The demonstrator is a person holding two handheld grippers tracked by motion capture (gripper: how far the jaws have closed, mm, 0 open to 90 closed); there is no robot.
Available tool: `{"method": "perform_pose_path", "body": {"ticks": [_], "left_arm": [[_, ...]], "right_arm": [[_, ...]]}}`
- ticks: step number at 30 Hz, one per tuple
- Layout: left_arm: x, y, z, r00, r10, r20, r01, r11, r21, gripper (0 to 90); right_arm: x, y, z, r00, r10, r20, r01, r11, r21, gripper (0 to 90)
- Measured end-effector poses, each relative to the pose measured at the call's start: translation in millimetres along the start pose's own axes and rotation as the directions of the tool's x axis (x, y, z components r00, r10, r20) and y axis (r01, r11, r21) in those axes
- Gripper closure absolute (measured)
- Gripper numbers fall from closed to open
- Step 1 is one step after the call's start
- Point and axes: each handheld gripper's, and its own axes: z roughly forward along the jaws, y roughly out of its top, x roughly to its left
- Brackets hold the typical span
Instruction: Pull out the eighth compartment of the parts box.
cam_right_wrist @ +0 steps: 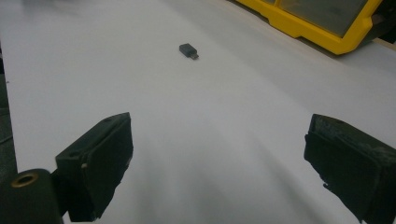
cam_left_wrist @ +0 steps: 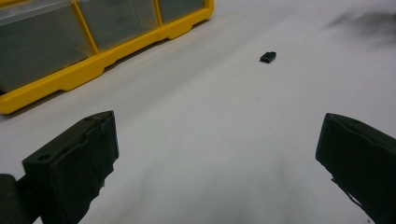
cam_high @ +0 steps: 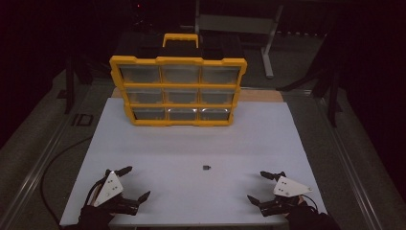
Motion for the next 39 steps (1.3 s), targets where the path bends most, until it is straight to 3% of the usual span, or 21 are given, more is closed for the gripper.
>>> {"method": "perform_pose_path", "body": {"ticks": [6, 19, 25, 34, 39], "left_arm": [[1.5, -1.1, 0.4, 0.9999, -0.011, -0.003, 0.011, 0.9999, 0.005, 0.0], [-1.2, -0.1, 3.0, 0.9998, 0.021, 0.001, -0.021, 0.9998, 0.005, 0.0], [-4.6, 0.9, 5.3, 0.9987, 0.05, 0.012, -0.05, 0.9987, 0.014, 0.0], [-7.3, 5.9, 4.4, 0.9979, 0.063, 0.012, -0.064, 0.9979, 0.01, 0.0], [-4.6, 15.4, 2.9, 0.998, 0.052, 0.036, -0.052, 0.9986, -0.012, 0.0]], "right_arm": [[0.3, 0.4, -1.0, 0.9999, -0.007, 0.014, 0.007, 1.0, -0.009, 8.1], [1.9, 3.9, -6.3, 0.9975, -0.03, 0.064, 0.033, 0.998, -0.05, 8.0], [2.8, 3.8, -5.3, 0.9974, -0.033, 0.063, 0.036, 0.998, -0.042, 8.1], [3.5, 4.6, -6.5, 0.9974, -0.033, 0.065, 0.036, 0.998, -0.053, 8.1], [3.2, 5.1, -5.7, 0.9974, -0.028, 0.066, 0.032, 0.998, -0.057, 8.1]]}}
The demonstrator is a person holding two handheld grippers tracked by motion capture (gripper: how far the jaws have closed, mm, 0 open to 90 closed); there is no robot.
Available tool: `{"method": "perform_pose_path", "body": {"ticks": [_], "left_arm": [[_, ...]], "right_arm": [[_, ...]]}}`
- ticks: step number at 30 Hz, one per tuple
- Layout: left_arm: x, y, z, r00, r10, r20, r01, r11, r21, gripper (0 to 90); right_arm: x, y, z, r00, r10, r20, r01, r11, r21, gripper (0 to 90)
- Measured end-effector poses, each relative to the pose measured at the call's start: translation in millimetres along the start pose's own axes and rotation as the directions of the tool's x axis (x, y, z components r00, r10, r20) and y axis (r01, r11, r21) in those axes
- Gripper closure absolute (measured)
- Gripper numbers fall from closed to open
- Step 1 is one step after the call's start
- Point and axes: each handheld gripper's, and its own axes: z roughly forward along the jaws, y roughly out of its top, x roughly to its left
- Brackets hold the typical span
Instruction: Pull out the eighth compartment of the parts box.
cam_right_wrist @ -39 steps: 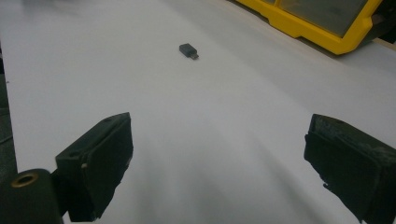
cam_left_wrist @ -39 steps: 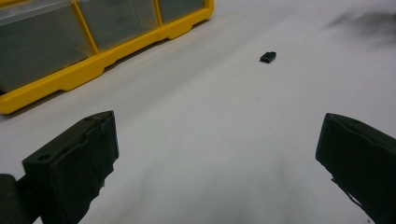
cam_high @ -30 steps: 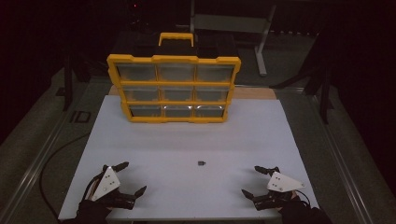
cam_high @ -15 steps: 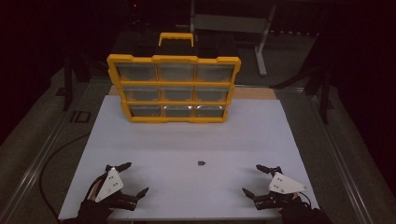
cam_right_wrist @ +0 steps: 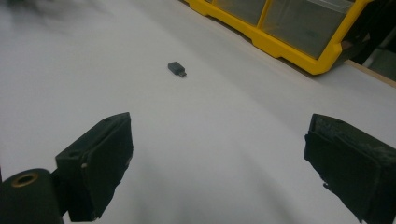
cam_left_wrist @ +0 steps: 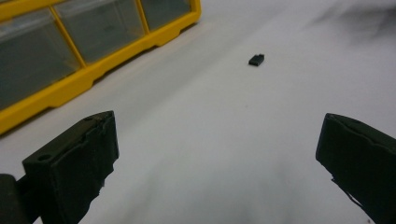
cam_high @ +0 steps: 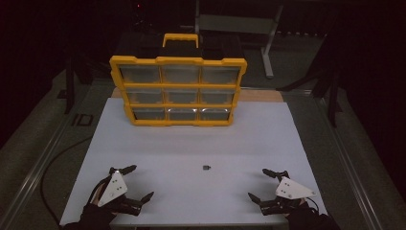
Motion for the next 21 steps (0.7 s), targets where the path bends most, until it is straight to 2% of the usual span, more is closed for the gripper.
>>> {"method": "perform_pose_path", "body": {"ticks": [2, 4, 6, 8, 13, 15, 21], "left_arm": [[1.0, 6.3, -1.3, 0.9999, -0.002, 0.012, 0.002, 0.9995, -0.032, 0.0], [3.6, 11.4, -2.3, 0.9999, 0.001, 0.016, 0.0, 0.9991, -0.043, 0.0], [5.6, 16.8, -2.6, 0.9997, 0.021, 0.01, -0.021, 0.9991, -0.037, 0.0], [7.3, 21.6, -3.4, 0.9997, 0.02, 0.014, -0.019, 0.999, -0.04, 0.0], [8.7, 33.9, -3.9, 0.9979, 0.064, 0.011, -0.063, 0.9977, -0.025, 0.0], [9.5, 39.3, -4.4, 0.9975, 0.069, 0.017, -0.069, 0.9973, -0.026, 0.0], [10.8, 56.1, -5.1, 0.9925, 0.121, 0.013, -0.121, 0.9925, -0.019, 0.0]], "right_arm": [[0.4, 0.0, -0.1, 1.0, -0.001, -0.004, 0.001, 1.0, -0.001, 8.1], [1.4, 0.4, 0.0, 1.0, -0.006, 0.001, 0.006, 1.0, 0.003, 8.0], [1.9, 0.5, 0.2, 0.9999, -0.01, -0.003, 0.01, 1.0, 0.005, 8.1], [2.3, 0.5, 0.8, 0.9999, -0.016, -0.001, 0.016, 1.0, 0.007, 8.1], [1.1, 0.9, -0.6, 0.9999, -0.008, 0.008, 0.008, 1.0, -0.003, 8.1], [1.0, 1.0, -0.8, 1.0, -0.007, 0.007, 0.007, 1.0, -0.003, 8.1], [1.5, 1.5, -0.9, 0.9999, -0.005, 0.013, 0.005, 1.0, -0.008, 8.1]]}}
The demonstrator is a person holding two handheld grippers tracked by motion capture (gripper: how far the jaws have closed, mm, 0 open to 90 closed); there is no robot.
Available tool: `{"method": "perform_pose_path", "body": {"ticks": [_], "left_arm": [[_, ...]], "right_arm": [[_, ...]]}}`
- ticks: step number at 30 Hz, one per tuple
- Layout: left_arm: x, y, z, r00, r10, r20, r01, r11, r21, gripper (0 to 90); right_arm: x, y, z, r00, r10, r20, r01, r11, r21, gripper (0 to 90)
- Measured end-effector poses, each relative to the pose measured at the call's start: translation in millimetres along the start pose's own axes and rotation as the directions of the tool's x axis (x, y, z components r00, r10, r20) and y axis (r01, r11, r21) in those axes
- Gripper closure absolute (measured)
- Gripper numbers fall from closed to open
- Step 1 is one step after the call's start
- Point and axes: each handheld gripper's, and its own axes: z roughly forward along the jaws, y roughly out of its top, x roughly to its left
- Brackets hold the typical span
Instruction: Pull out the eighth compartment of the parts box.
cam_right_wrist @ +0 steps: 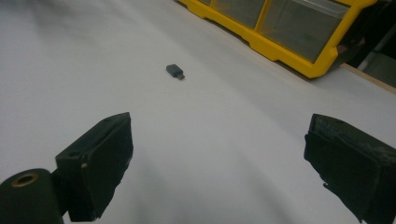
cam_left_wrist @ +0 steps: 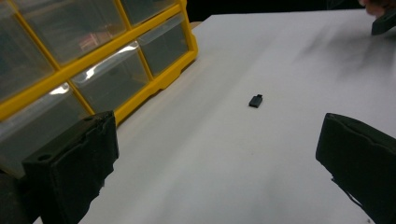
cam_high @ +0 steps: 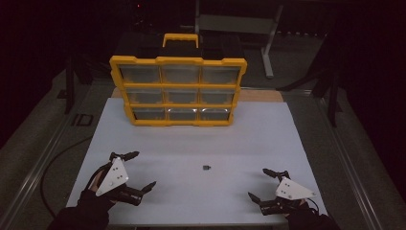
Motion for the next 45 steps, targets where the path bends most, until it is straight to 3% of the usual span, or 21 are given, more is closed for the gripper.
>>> {"method": "perform_pose_path", "body": {"ticks": [6, 12, 15, 16, 19, 25, 27, 31, 36, 39, 42, 45], "left_arm": [[4.7, 21.7, 2.6, 0.9981, 0.061, -0.002, -0.061, 0.998, 0.014, 0.0], [9.4, 37.7, 8.5, 0.9954, 0.096, 0.001, -0.096, 0.9954, 0.005, 0.0], [10.5, 40.9, 16.7, 0.9954, 0.094, 0.017, -0.094, 0.9956, 0.005, 0.0], [9.3, 41.4, 19.4, 0.9934, 0.114, 0.012, -0.114, 0.9934, 0.007, 0.0], [9.3, 42.3, 24.1, 0.9933, 0.113, 0.028, -0.113, 0.9935, 0.015, 0.0], [7.7, 44.4, 40.0, 0.9878, 0.15, 0.041, -0.152, 0.9877, 0.037, 0.0], [8.2, 44.2, 44.5, 0.9881, 0.143, 0.056, -0.145, 0.9885, 0.04, 0.0], [11.0, 44.8, 54.9, 0.986, 0.163, 0.034, -0.165, 0.9844, 0.061, 0.0], [11.3, 49.5, 71.2, 0.9741, 0.221, 0.049, -0.224, 0.9704, 0.09, 0.0], [10.7, 53.0, 79.3, 0.9728, 0.219, 0.076, -0.225, 0.9707, 0.084, 0.0], [10.1, 55.0, 89.0, 0.968, 0.238, 0.078, -0.245, 0.965, 0.093, 0.0], [10.5, 57.7, 94.4, 0.9673, 0.242, 0.076, -0.248, 0.9651, 0.084, 0.0]], "right_arm": [[0.3, 0.4, 0.0, 0.9999, -0.004, 0.01, 0.004, 1.0, -0.004, 8.1], [1.6, 0.4, 1.2, 0.9999, -0.012, 0.008, 0.012, 1.0, 0.003, 8.1], [2.5, 0.7, 1.4, 0.9999, -0.013, 0.0, 0.013, 1.0, 0.001, 8.1], [2.6, 0.7, 1.5, 0.9999, -0.013, 0.0, 0.013, 1.0, -0.002, 8.1], [2.5, 0.5, 1.5, 0.9999, -0.014, 0.0, 0.014, 1.0, 0.001, 8.1], [2.9, 0.6, 1.6, 0.9998, -0.021, 0.005, 0.021, 1.0, 0.003, 8.1], [2.8, 0.6, 1.6, 0.9996, -0.025, 0.01, 0.025, 1.0, 0.003, 8.1], [3.4, 0.8, 1.4, 0.9996, -0.026, 0.006, 0.026, 1.0, 0.003, 8.1], [3.3, 0.7, 1.9, 0.9996, -0.028, 0.007, 0.028, 1.0, 0.003, 8.1], [3.7, 0.5, 2.3, 0.9996, -0.026, 0.005, 0.026, 1.0, 0.006, 8.1], [4.0, 0.4, 2.1, 0.9996, -0.029, 0.004, 0.029, 1.0, 0.009, 8.1], [3.6, 0.3, 1.8, 0.9997, -0.024, 0.006, 0.024, 1.0, 0.006, 8.1]]}}
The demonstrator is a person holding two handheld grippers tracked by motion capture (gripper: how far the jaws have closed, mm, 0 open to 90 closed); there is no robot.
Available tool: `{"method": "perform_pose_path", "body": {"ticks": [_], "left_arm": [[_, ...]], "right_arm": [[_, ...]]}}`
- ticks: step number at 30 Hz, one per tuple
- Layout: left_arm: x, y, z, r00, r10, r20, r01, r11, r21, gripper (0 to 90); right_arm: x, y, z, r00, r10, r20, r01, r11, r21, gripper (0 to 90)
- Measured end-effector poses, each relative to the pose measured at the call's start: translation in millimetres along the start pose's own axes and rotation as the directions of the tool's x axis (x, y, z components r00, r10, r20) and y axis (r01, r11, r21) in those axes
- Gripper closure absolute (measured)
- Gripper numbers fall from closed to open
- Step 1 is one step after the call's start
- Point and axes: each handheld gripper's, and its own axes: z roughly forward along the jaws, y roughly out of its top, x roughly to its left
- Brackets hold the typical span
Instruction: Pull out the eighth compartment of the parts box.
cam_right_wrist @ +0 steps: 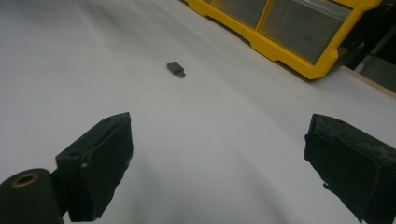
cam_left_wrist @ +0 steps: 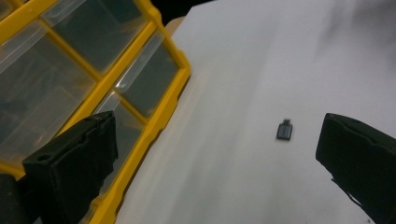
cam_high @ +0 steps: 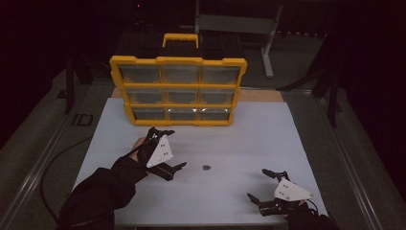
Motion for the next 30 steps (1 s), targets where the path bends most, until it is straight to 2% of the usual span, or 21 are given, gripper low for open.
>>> {"method": "perform_pose_path", "body": {"ticks": [3, 6, 8, 10, 12, 14, 18, 19, 20, 21, 23, 24, 25, 27, 28, 29, 30], "left_arm": [[1.9, 3.4, 3.5, 0.9994, 0.029, -0.02, -0.029, 0.9996, -0.005, 0.0], [5.3, 5.0, 6.4, 0.9991, 0.031, -0.028, -0.032, 0.9994, -0.012, 0.0], [7.8, 5.4, 9.0, 0.9993, 0.028, -0.026, -0.028, 0.9996, -0.004, 0.0], [9.1, 6.1, 12.8, 0.9981, 0.053, -0.031, -0.052, 0.9985, 0.014, 0.0], [11.1, 7.7, 16.1, 0.9992, 0.037, -0.017, -0.037, 0.9993, 0.006, 0.0], [11.3, 10.0, 19.5, 0.9973, 0.066, -0.032, -0.065, 0.9979, 0.004, 0.0], [13.8, 14.1, 25.8, 0.9952, 0.088, -0.042, -0.088, 0.9961, -0.003, 0.0], [14.7, 15.5, 27.1, 0.994, 0.1, -0.045, -0.1, 0.9949, 0.012, 0.0], [15.5, 15.9, 29.1, 0.9934, 0.104, -0.048, -0.104, 0.9945, 0.0, 0.0], [16.2, 16.6, 31.4, 0.9942, 0.1, -0.039, -0.1, 0.995, 0.009, 0.0], [17.4, 17.3, 36.8, 0.9929, 0.109, -0.049, -0.108, 0.9941, 0.007, 0.0], [17.9, 18.3, 39.1, 0.9936, 0.108, -0.034, -0.107, 0.994, 0.019, 0.0], [18.1, 18.0, 41.8, 0.9913, 0.122, -0.049, -0.122, 0.9925, 0.003, 0.0], [19.6, 20.3, 46.5, 0.9879, 0.144, -0.058, -0.142, 0.9891, 0.04, 0.0], [20.6, 20.6, 48.2, 0.9863, 0.146, -0.076, -0.145, 0.9891, 0.023, 0.0], [21.6, 22.0, 49.7, 0.985, 0.15, -0.086, -0.146, 0.9883, 0.043, 0.0], [22.1, 22.1, 50.3, 0.9805, 0.165, -0.107, -0.162, 0.9862, 0.032, 0.0]], "right_arm": [[0.3, -0.3, 0.4, 1.0, 0.003, 0.0, -0.003, 1.0, 0.004, 8.1], [1.0, 0.0, 0.5, 1.0, 0.005, 0.004, -0.005, 1.0, 0.005, 8.1], [0.6, -0.3, 0.3, 1.0, 0.005, 0.005, -0.005, 1.0, 0.006, 8.1], [0.3, -0.5, 0.3, 0.9999, 0.01, 0.006, -0.01, 1.0, 0.01, 8.1], [0.2, -0.2, 0.1, 0.9999, 0.009, 0.007, -0.009, 1.0, 0.007, 8.1], [-0.1, -0.5, 0.5, 1.0, -0.005, 0.004, 0.005, 1.0, 0.013, 8.1], [0.5, 0.4, 1.2, 0.9999, -0.011, 0.007, 0.011, 1.0, 0.009, 8.1], [0.3, 0.5, 1.1, 0.9999, -0.012, 0.006, 0.012, 1.0, 0.006, 8.1], [-0.3, 0.4, 1.0, 1.0, -0.01, 0.001, 0.01, 1.0, 0.004, 8.1], [-0.6, 0.3, 0.9, 1.0, -0.007, 0.002, 0.007, 1.0, 0.006, 8.1], [-0.5, 0.1, 1.9, 1.0, -0.004, -0.001, 0.004, 1.0, 0.011, 8.1], [0.2, 0.1, 2.0, 1.0, -0.005, -0.002, 0.005, 1.0, 0.014, 8.1], [0.4, 0.4, 2.1, 0.9999, -0.011, 0.0, 0.011, 1.0, 0.012, 8.1], [0.6, 0.5, 1.5, 1.0, -0.007, 0.002, 0.007, 1.0, 0.009, 8.1], [0.4, 0.9, 1.3, 0.9999, -0.012, 0.004, 0.012, 1.0, 0.006, 8.1], [0.4, 1.2, 0.7, 0.9999, -0.01, 0.005, 0.01, 1.0, 0.006, 8.1], [0.5, 1.4, 0.9, 1.0, -0.001, 0.004, 0.001, 1.0, 0.004, 8.1]]}}
